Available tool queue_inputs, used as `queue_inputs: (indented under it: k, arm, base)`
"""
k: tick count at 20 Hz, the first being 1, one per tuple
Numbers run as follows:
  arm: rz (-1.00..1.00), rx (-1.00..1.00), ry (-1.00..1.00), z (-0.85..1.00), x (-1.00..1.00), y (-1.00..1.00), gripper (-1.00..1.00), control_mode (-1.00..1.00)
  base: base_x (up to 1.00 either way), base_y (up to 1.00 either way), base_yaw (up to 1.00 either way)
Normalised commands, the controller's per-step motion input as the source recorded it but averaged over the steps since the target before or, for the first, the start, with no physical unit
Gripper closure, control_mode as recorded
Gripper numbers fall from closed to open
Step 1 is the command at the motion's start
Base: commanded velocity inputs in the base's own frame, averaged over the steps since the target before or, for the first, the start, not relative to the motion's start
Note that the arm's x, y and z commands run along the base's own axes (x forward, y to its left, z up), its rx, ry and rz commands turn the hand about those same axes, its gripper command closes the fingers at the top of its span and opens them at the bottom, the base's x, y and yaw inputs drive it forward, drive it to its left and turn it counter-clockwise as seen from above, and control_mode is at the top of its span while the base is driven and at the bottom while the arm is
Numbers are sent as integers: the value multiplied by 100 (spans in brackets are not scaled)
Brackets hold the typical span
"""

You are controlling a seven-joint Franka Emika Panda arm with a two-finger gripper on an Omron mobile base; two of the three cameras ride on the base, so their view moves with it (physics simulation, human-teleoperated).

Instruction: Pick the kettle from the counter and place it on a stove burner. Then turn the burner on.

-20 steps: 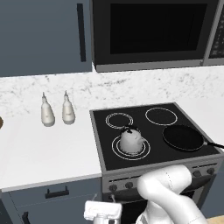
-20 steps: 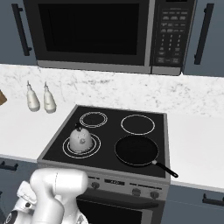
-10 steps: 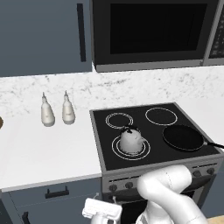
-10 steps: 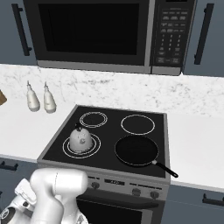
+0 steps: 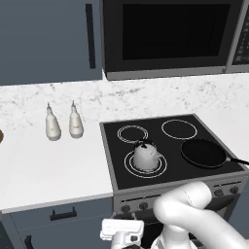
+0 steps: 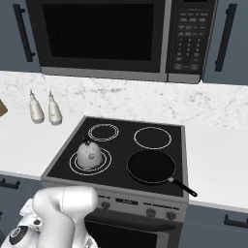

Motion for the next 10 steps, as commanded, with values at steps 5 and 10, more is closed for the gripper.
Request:
queue_inputs:
  k: [5, 10]
  arm:
    - [30, 23, 0, 0, 15, -55, -100, -100]
    - [21, 9, 0, -15, 17, -19, -100, -100]
  base:
    - [0, 0, 0]
    - [0, 0, 0]
